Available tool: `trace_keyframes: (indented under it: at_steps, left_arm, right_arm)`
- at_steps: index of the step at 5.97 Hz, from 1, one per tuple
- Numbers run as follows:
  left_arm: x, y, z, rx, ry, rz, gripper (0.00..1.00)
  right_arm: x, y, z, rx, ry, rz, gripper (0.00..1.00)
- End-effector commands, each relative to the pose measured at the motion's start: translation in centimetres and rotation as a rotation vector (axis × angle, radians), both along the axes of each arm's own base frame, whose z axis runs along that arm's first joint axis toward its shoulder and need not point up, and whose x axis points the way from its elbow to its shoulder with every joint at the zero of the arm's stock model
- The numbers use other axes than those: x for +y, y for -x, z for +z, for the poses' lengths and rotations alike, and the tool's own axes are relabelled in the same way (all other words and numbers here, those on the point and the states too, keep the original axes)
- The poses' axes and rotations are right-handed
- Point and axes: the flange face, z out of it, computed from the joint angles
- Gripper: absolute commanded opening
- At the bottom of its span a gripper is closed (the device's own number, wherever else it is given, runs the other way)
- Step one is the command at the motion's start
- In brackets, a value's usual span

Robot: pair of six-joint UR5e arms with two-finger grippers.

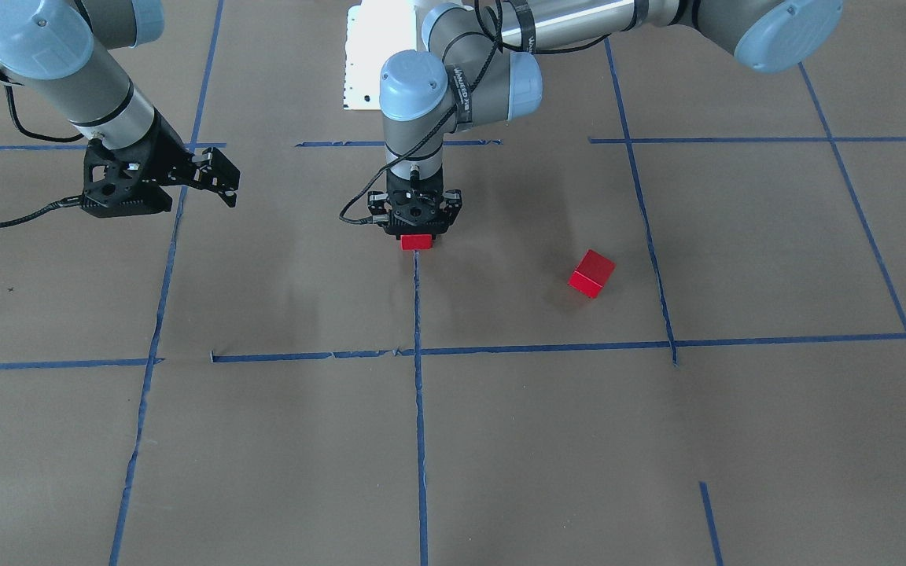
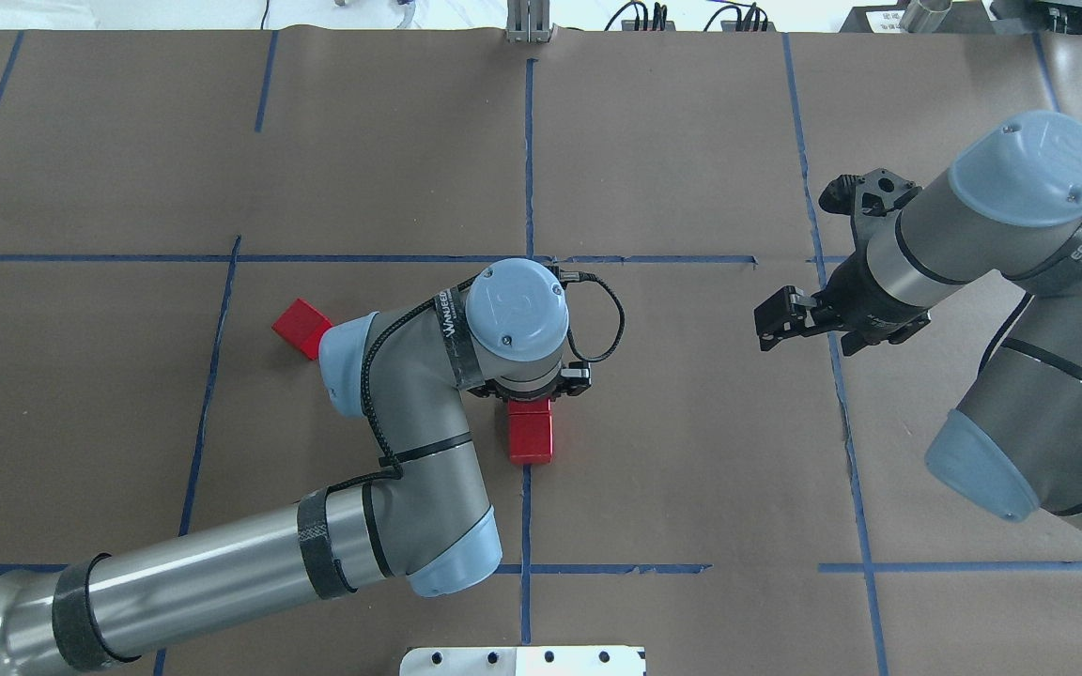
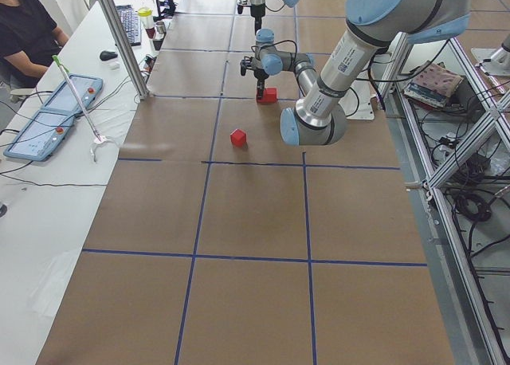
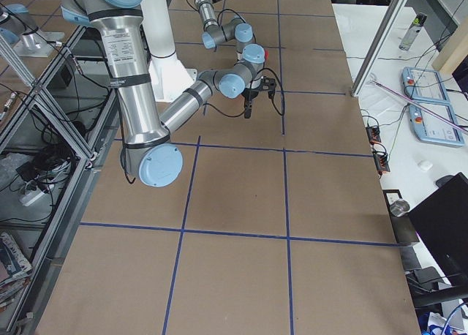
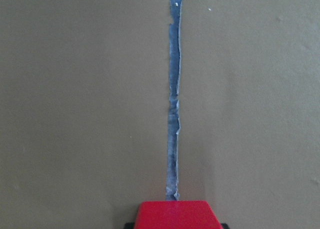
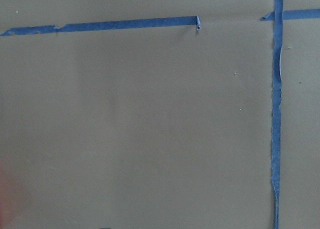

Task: Form red blocks into L shape at center
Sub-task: 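Open the left gripper and lift it away from the stacked pair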

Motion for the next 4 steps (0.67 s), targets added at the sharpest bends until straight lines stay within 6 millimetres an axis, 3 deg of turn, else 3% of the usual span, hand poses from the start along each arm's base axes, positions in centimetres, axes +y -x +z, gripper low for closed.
trace_keyframes:
  at_steps: [1, 2, 3, 4]
  left_arm:
    - [0.1, 0.5, -0.8, 0.016, -0.011, -0.001, 1.00]
    - [0.2, 1.1, -1.5, 0.028, -0.016, -0.004, 1.00]
    - [-0.3, 3.8, -2.9, 0.064, -0.033, -0.025, 1.00]
    - [-1.8, 6.9, -0.2, 0.055, -0.036, -0.054, 1.00]
  right_arm:
    - [0.0, 0.0, 0.0, 0.000, 0.000, 0.000, 1.00]
    - [0.0, 0.0, 0.0, -0.001, 0.001, 0.000, 1.00]
    - [0.1, -0.1, -0.3, -0.006, -0.002, -0.001, 1.00]
    - [0.6, -0.7, 0.0, -0.007, -0.001, -0.002, 1.00]
